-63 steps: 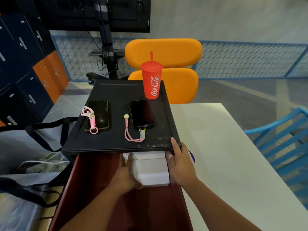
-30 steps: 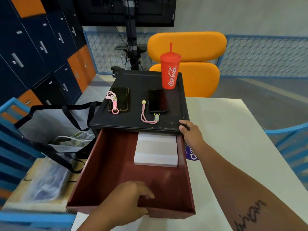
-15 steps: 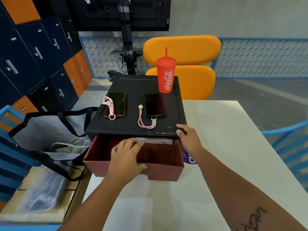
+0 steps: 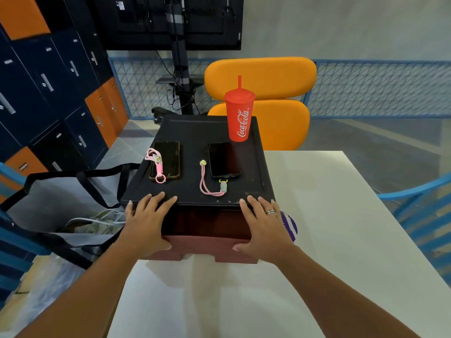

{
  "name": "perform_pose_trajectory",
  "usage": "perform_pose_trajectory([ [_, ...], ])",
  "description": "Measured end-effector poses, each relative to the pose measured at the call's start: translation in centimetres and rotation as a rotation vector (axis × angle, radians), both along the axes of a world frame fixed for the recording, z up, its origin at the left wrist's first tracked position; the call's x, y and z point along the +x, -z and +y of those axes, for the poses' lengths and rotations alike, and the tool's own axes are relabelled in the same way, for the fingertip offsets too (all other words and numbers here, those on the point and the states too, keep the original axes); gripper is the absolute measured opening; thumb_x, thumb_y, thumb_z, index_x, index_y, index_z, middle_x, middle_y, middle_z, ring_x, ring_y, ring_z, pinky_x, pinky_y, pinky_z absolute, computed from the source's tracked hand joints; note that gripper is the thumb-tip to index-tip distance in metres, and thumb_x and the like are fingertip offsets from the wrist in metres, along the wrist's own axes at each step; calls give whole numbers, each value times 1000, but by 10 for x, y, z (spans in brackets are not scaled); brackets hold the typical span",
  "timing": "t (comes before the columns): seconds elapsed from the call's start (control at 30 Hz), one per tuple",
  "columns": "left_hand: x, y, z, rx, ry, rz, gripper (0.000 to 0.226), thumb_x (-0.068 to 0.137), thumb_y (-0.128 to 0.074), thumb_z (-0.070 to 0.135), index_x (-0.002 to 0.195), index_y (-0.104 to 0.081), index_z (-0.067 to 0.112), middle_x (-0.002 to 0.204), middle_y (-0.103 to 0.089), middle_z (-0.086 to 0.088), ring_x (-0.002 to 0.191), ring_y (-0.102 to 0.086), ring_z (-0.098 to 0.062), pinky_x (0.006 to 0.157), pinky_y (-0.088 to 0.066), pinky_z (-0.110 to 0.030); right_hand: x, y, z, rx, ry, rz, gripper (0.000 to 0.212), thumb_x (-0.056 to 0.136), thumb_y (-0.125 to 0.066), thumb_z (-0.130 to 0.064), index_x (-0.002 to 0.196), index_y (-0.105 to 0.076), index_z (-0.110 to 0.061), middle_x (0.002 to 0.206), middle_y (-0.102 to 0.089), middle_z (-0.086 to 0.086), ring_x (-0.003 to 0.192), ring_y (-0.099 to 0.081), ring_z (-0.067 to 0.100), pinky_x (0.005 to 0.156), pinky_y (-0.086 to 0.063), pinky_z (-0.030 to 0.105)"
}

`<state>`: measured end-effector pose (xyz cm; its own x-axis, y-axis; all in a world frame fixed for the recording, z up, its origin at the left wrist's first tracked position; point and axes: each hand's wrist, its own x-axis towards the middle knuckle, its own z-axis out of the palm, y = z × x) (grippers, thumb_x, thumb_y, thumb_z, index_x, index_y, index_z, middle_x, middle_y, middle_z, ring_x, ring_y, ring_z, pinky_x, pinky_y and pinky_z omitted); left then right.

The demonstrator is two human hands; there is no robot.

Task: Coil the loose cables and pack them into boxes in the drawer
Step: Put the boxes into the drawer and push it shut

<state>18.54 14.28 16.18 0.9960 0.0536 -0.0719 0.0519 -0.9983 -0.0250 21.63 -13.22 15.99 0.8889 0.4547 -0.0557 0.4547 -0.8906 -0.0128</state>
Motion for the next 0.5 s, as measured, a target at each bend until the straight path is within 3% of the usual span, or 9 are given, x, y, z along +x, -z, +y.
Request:
perform_pose_trajectory([
  [0.1,3,2,-1,-19,4,-68,102,66,-76,49,147,-15,37,154,-18,2,141,-13,-28,114,-6,-53,4,-5,4,-36,6,-16,91,82,-48,-66,149,-5,-22,155,-13,5,143,-10,29,116,-1,45],
  [0.27,10,14,-4,12,-31,-224,68,75,-75,35,135,-46,23,135,-47,-7,123,-42,-33,109,-25,-52,14,-11,11,-69,33,-61,64,94,-47,-45,146,-17,-21,145,-30,7,129,-31,31,107,-30,37],
  [0.33,13,18,-5,21,-54,-273,59,75,-75,30,128,-53,18,125,-54,-10,114,-48,-35,105,-30,-52,16,-11,12,-77,34,-69,59,95,-49,-34,144,-19,-21,143,-31,8,127,-33,31,105,-33,36],
  [0.5,18,22,-7,32,-80,-316,46,69,-80,24,109,-61,12,103,-60,-13,95,-55,-35,89,-43,-50,13,-18,17,-161,33,-43,68,88,-62,-21,142,-21,-18,145,-29,11,130,-32,34,105,-33,39],
])
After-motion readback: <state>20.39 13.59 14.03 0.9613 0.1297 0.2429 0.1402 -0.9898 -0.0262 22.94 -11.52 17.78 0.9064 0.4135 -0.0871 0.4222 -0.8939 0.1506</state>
